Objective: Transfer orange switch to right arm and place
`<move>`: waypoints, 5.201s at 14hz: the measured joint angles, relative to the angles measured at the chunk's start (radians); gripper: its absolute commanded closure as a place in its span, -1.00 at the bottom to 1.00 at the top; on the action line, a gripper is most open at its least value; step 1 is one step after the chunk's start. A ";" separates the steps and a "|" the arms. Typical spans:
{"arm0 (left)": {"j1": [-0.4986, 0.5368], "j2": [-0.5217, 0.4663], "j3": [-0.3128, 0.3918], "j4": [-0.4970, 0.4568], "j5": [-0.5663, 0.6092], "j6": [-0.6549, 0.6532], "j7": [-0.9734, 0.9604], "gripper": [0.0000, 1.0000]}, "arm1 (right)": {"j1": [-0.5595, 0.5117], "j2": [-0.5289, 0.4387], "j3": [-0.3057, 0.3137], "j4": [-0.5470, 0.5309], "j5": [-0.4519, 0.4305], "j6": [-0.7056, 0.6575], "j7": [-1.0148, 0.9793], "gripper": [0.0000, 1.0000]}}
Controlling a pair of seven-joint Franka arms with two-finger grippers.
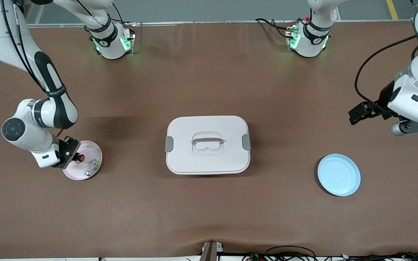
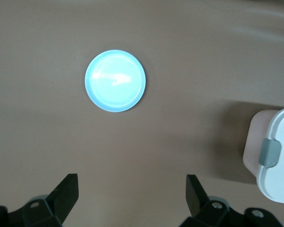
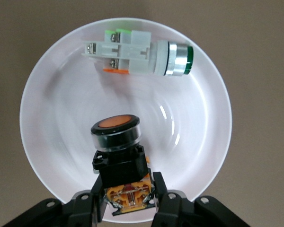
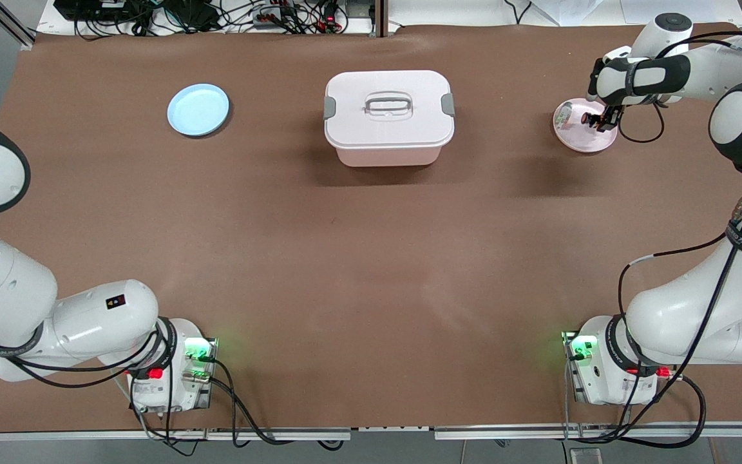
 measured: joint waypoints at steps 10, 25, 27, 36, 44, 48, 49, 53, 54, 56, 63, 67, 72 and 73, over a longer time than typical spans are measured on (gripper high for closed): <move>-0.278 -0.226 0.362 -0.232 -0.104 0.011 0.076 -1.00 | -0.001 0.035 0.000 0.007 -0.007 0.026 0.000 0.33; -0.341 -0.241 0.436 -0.206 -0.107 0.000 0.114 -1.00 | -0.009 0.036 0.002 0.085 -0.005 -0.198 0.208 -1.00; -0.345 -0.241 0.436 -0.205 -0.107 -0.002 0.114 -1.00 | -0.008 0.030 0.005 0.112 -0.004 -0.280 0.335 -1.00; -0.345 -0.228 0.445 -0.178 -0.141 -0.001 0.114 -1.00 | -0.009 -0.027 0.008 0.128 -0.003 -0.343 0.928 -1.00; -0.345 -0.187 0.446 -0.113 -0.141 -0.010 0.114 -1.00 | -0.031 -0.057 0.004 0.172 0.060 -0.336 1.126 -1.00; -0.345 -0.186 0.447 -0.092 -0.141 -0.030 0.114 -1.00 | -0.043 -0.153 0.003 0.184 0.141 -0.399 1.126 -1.00; -0.345 -0.186 0.447 -0.092 -0.141 -0.030 0.114 -1.00 | -0.042 -0.185 0.006 0.183 0.143 -0.429 1.126 -1.00; -0.344 -0.184 0.448 -0.091 -0.141 -0.032 0.114 -1.00 | -0.038 -0.310 0.014 0.160 0.144 -0.507 1.126 -1.00; -0.344 -0.183 0.449 -0.091 -0.141 -0.032 0.114 -1.00 | -0.035 -0.340 0.015 0.144 0.145 -0.525 1.129 -1.00; -0.344 -0.180 0.449 -0.091 -0.141 -0.032 0.114 -1.00 | -0.023 -0.406 0.017 0.103 0.145 -0.542 1.164 -1.00; -0.345 -0.174 0.449 -0.089 -0.141 -0.033 0.115 -1.00 | -0.006 -0.644 0.020 -0.072 0.144 -0.548 1.182 -1.00; -0.346 -0.174 0.449 -0.089 -0.141 -0.042 0.115 -1.00 | 0.000 -0.720 0.021 -0.115 0.144 -0.559 1.182 -1.00; -0.348 -0.174 0.449 -0.089 -0.141 -0.056 0.146 -1.00 | 0.008 -0.745 0.023 -0.071 0.144 -0.628 1.182 -1.00; -0.347 -0.173 0.449 -0.090 -0.141 -0.062 0.178 -1.00 | 0.012 -0.745 0.024 -0.051 0.144 -0.639 1.182 -1.00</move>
